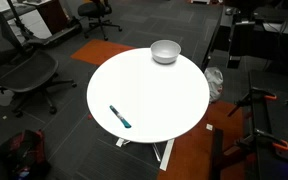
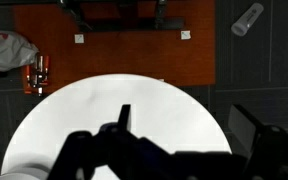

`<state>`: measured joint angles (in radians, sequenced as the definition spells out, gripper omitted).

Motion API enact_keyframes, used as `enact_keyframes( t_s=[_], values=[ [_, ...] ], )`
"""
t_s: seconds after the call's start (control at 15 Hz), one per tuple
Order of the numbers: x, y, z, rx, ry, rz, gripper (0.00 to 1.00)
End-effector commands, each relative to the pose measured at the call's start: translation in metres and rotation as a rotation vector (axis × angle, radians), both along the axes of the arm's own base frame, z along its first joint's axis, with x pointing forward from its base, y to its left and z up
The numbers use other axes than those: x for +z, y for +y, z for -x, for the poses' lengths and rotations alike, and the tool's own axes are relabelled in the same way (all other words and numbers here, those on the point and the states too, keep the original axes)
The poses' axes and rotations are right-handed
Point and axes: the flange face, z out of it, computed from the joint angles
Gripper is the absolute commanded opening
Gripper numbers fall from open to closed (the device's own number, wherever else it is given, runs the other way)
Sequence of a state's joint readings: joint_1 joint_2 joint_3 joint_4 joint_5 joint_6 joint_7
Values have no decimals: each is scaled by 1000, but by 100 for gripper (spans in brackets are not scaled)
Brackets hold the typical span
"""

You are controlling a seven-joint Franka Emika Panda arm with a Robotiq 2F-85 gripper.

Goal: Put the pen in the bowl

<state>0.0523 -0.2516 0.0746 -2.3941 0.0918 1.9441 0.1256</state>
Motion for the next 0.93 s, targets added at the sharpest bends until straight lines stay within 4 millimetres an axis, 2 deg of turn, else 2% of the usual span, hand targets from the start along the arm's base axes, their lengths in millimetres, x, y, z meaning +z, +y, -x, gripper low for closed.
enact_keyframes(
  t_s=[0.0,0.33,0.87],
  values=[
    [0,0,0,0,0,0,100],
    [0,0,0,0,0,0,100],
    [14,8,-39,-79,-74,15,100]
  ],
)
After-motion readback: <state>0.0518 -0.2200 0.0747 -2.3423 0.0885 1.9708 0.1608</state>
